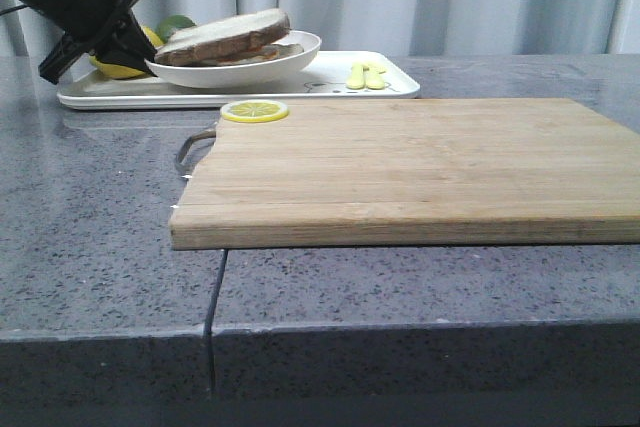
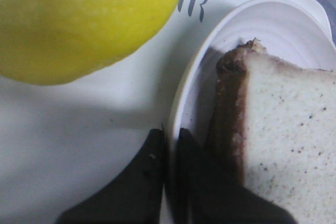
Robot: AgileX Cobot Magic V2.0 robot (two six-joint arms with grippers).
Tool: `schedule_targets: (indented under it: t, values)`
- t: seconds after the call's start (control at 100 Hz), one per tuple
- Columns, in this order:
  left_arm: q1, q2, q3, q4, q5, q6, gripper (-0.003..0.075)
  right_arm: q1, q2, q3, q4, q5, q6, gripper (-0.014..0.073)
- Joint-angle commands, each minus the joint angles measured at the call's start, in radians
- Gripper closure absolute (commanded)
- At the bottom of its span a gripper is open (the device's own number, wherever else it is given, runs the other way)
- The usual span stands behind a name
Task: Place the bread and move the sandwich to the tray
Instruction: 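Lift the plate with the left gripper and carry it onto the tray, then lower the plate onto the tray and release it with the left gripper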
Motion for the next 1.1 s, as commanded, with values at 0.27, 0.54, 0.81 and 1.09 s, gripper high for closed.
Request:
schedule_targets:
  t: [0.27,0.54,0.81,1.09]
  values:
    - [-0.007,-0.073,-0.039,-0.055,-0.033,-0.004,0.0740,-0.005,0.007,-0.026,-0.006,-0.087,-0.007,0.0186]
    - [-0.007,-0.073,-0.039,-0.053,-0.036,-0.006,0.0740,-0.005,0.007,-0.026,-0.006,-0.087,-0.007,0.0186]
    - [-0.007,-0.073,-0.039,0.001,-0.036,-0.049,0.0740,-0.005,0.007,-0.026,-0.006,-0.087,-0.007,0.0186]
    - [-0.007,-0.073,-0.039,0.015,-0.036,-0.056,0.0740,-0.005,0.007,-0.026,-0.006,-0.087,-0.007,0.0186]
